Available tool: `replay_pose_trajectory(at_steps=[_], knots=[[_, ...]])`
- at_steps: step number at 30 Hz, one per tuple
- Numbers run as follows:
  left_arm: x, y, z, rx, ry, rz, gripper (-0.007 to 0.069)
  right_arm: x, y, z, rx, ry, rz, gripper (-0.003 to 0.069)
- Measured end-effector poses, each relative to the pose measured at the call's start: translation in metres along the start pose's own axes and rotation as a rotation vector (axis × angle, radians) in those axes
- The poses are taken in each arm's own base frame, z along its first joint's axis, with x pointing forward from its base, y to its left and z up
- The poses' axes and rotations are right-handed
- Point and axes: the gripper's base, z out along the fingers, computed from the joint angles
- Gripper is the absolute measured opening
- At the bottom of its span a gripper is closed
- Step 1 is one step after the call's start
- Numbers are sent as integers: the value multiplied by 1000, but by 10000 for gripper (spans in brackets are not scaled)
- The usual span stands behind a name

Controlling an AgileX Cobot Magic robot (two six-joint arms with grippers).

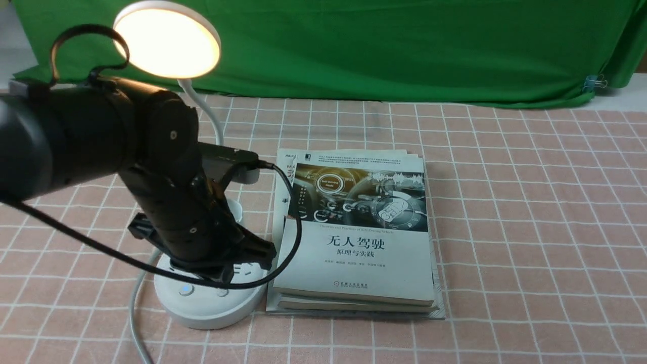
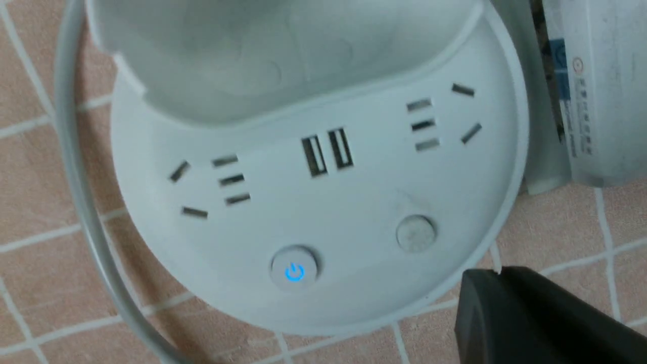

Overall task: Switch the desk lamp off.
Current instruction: Use the left arm to press the button switch on the lamp holder

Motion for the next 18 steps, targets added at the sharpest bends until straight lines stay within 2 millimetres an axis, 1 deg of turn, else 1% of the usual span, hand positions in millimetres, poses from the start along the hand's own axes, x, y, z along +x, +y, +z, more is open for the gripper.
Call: replay_pose_trajectory(at_steps=[1,3,5,6,7,9,15,18], knots=[[-3,1,5,-6,15,3,5,0,0,0,0,0,0,240],[-4,1,8,-8,22,3,5,0,0,0,0,0,0,240],[-5,3,21,-10,58,-3,5,0,0,0,0,0,0,240],[-5,4,22,-11,60,-5,5,0,0,0,0,0,0,240],[-6,6,29,-13,80,-10,5,0,0,0,0,0,0,240],[-7,8,37,-16,102,-14,5,0,0,0,0,0,0,240],[-9,9,39,-15,104,-20,5,0,0,0,0,0,0,240],[-9,9,35,-15,94,-20,5,0,0,0,0,0,0,240]])
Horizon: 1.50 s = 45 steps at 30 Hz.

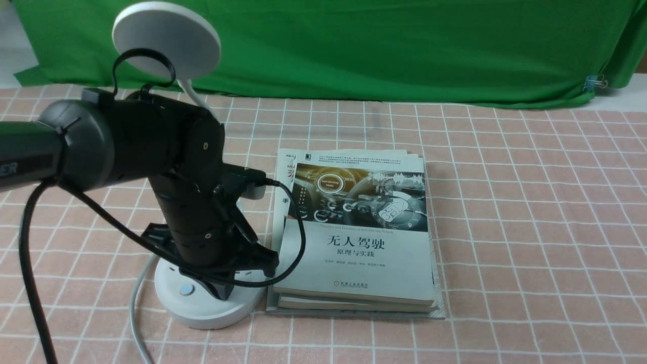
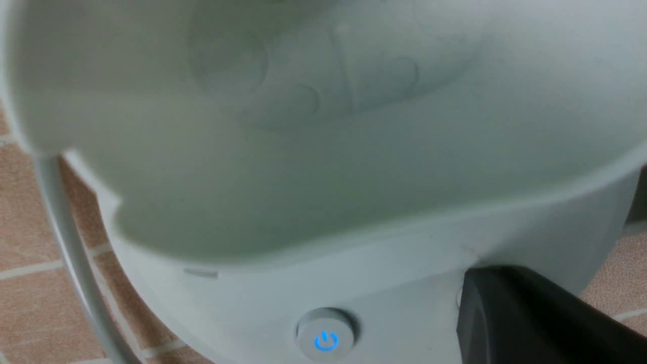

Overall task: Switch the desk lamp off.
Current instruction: Use the left arm to press the button switch on the lamp holder

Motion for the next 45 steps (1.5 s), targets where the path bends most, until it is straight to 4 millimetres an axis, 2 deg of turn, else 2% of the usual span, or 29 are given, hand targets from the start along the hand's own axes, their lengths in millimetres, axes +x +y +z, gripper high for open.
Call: replay_pose_trajectory(at_steps=[3,6,9,11,17,23,26,31,34,39,42,45], knots=[[2,0,-7,1,-21,1,5,0,0,0,0,0,0,240],[4,-2,-27,5,-78,-20,5,0,0,0,0,0,0,240],[4,-2,-31,7,-100,-24,5,0,0,0,0,0,0,240],[4,-2,-29,7,-95,-25,5,0,0,0,0,0,0,240],[0,-1,1,13,-9,-39,5,0,0,0,0,0,0,240],[-2,-1,2,15,-4,-33,5,0,0,0,0,0,0,240],[0,-2,-4,16,-19,-32,5,0,0,0,0,0,0,240],[5,-3,-28,19,-80,-28,5,0,0,0,0,0,0,240],[6,-3,-32,20,-88,-27,5,0,0,0,0,0,0,240],[5,-3,-23,18,-72,-28,5,0,0,0,0,0,0,240],[7,-1,0,13,-22,-26,5,0,0,0,0,0,0,240],[6,-1,3,13,-20,-14,5,0,0,0,0,0,0,240]])
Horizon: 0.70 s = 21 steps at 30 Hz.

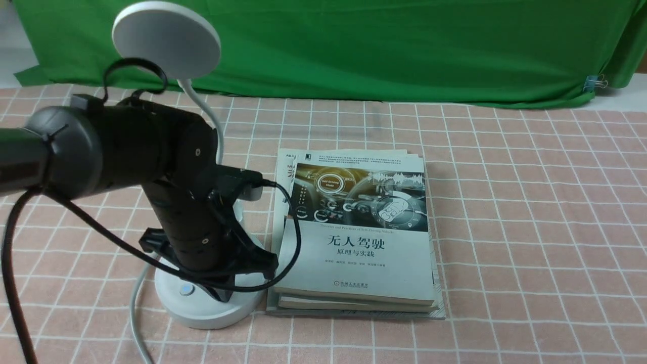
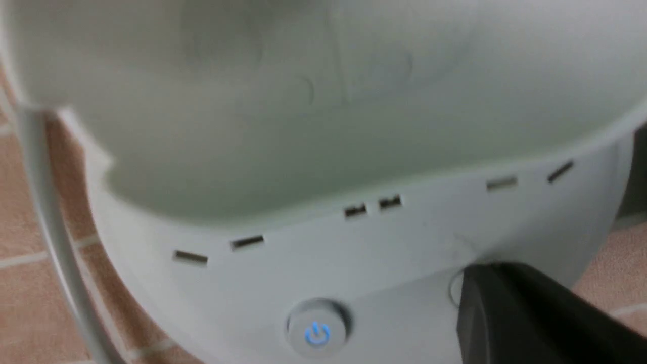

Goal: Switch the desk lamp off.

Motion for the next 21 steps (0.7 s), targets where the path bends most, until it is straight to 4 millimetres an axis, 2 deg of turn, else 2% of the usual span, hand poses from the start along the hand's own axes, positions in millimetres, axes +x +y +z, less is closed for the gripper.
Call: replay_pose_trajectory(at_steps=[4,8,10,11,12,13,16,17,21], knots=[[0,0,-3,0,-15,9,5,0,0,0,0,0,0,240],[4,-1,-15,1,-46,10,5,0,0,0,0,0,0,240],[10,-3,-40,4,-108,9,5,0,0,0,0,0,0,240],[10,-3,-40,4,-108,9,5,0,0,0,0,0,0,240],[16,-4,-54,7,-142,10,5,0,0,0,0,0,0,240],[18,-4,-59,9,-158,10,5,0,0,0,0,0,0,240],[45,-5,-91,13,-268,17,5,0,0,0,0,0,0,240],[45,-5,-89,13,-265,16,5,0,0,0,0,0,0,240],[90,-4,-115,20,-487,21,5,0,0,0,0,0,0,240]])
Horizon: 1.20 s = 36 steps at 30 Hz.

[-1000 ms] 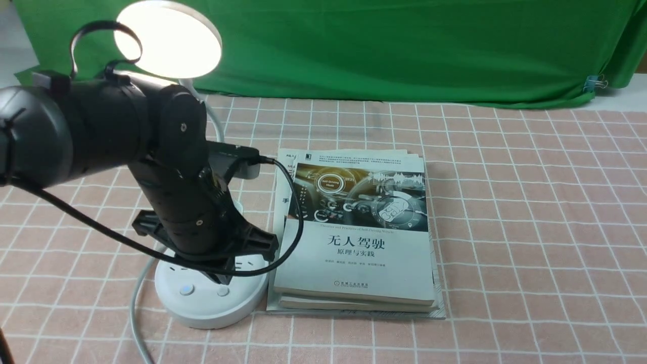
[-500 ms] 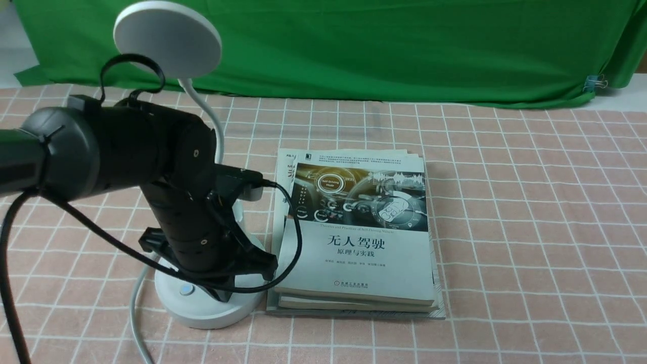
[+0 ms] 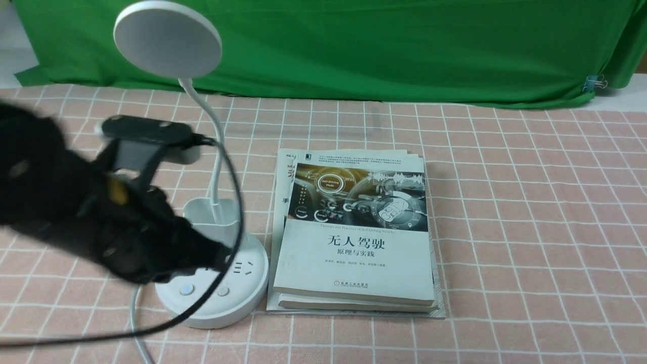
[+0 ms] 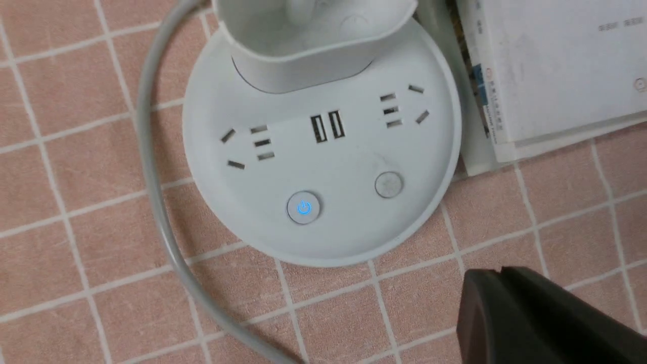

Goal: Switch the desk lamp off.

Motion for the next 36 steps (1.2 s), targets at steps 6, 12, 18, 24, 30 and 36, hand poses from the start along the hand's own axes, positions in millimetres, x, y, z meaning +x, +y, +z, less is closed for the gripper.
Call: replay_pose_trajectory(at_steps=[6,12,18,24,30,36], knots=[[53,2,-32,17,-362,-28,5,0,0,0,0,0,0,240],[100,7,-38,10,-550,-26,5,0,0,0,0,0,0,240],[123,9,-31,-6,-552,0,5,0,0,0,0,0,0,240],[127,11,-27,-29,-532,35,5,0,0,0,0,0,0,240],[134,17,-30,-98,-625,71,5,0,0,0,0,0,0,240],[168,32,-31,-243,-765,-60,5,0,0,0,0,0,0,240]])
